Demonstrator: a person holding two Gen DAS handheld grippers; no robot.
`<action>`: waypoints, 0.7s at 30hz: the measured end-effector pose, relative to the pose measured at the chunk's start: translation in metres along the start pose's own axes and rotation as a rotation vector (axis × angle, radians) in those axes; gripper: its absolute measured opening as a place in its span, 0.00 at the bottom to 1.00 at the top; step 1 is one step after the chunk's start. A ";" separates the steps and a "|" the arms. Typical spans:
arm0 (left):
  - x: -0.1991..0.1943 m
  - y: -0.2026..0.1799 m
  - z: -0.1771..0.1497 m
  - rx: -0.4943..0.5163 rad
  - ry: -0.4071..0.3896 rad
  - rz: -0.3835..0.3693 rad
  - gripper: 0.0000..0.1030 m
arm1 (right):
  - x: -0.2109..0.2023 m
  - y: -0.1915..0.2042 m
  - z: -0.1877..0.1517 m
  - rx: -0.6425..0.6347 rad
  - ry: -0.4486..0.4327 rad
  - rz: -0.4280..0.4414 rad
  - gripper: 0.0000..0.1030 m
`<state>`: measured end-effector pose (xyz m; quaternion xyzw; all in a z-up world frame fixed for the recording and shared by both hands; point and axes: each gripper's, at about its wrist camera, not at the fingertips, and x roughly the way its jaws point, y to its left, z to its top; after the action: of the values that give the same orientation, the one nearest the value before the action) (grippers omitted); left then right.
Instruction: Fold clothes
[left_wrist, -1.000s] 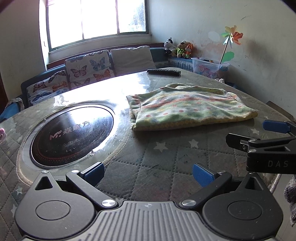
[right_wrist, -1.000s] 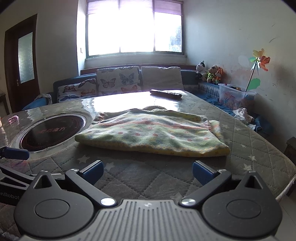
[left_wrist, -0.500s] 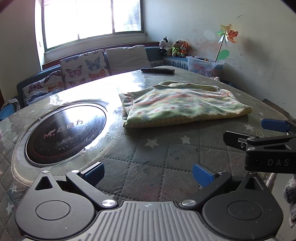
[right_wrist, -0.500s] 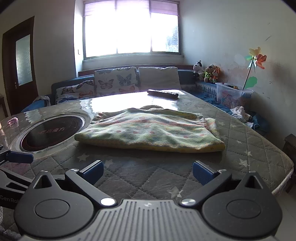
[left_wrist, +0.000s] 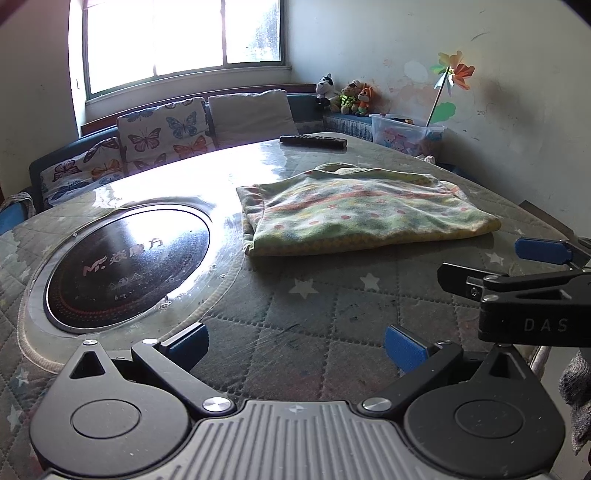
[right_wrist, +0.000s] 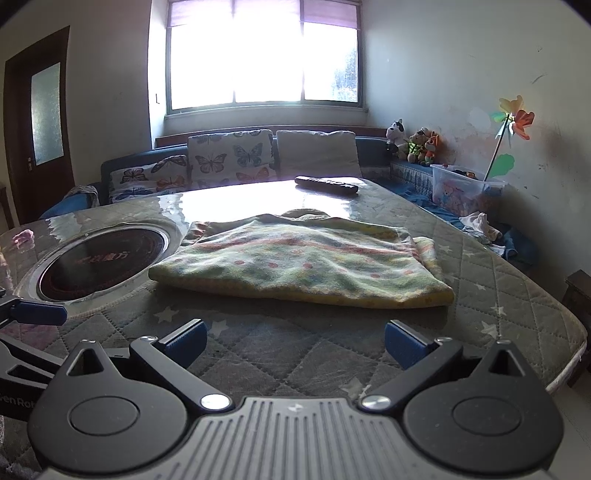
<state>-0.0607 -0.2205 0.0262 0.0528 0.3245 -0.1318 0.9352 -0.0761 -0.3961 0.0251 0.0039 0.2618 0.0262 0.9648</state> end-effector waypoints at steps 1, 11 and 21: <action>0.001 0.000 0.001 0.001 0.001 -0.003 1.00 | 0.000 0.000 0.001 0.000 0.001 0.000 1.00; 0.005 -0.003 0.014 0.021 -0.001 -0.055 1.00 | -0.001 0.000 0.014 0.003 -0.003 -0.009 1.00; 0.018 0.001 0.020 0.019 0.023 -0.047 1.00 | 0.010 -0.002 0.021 -0.007 0.001 0.000 1.00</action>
<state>-0.0346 -0.2271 0.0307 0.0557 0.3350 -0.1562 0.9275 -0.0568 -0.3972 0.0384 0.0004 0.2624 0.0271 0.9646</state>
